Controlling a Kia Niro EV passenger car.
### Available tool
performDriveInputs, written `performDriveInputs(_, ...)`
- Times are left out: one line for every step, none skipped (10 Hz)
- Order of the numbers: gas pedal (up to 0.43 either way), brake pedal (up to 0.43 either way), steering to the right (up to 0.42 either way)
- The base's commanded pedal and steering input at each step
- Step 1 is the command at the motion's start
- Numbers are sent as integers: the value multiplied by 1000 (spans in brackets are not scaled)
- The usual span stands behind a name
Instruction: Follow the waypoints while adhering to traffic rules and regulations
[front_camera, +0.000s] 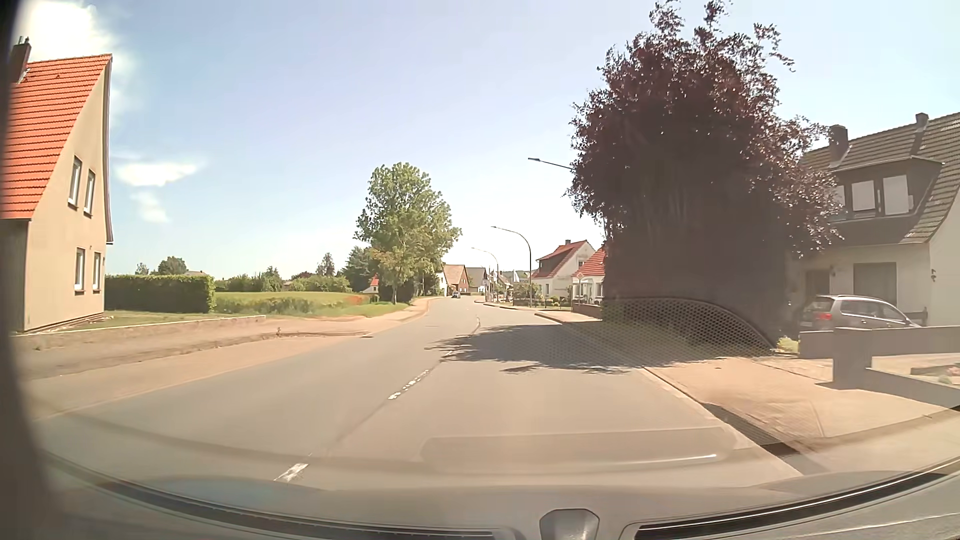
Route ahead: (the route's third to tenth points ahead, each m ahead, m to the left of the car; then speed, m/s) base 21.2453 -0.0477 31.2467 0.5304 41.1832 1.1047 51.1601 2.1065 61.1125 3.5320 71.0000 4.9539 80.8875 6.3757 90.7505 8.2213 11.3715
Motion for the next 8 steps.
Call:
performDriveInputs(79,6,-4)
performDriveInputs(79,6,-4)
performDriveInputs(79,6,-4)
performDriveInputs(79,6,-4)
performDriveInputs(79,6,-4)
performDriveInputs(79,6,-4)
performDriveInputs(79,6,-4)
performDriveInputs(79,6,-4)
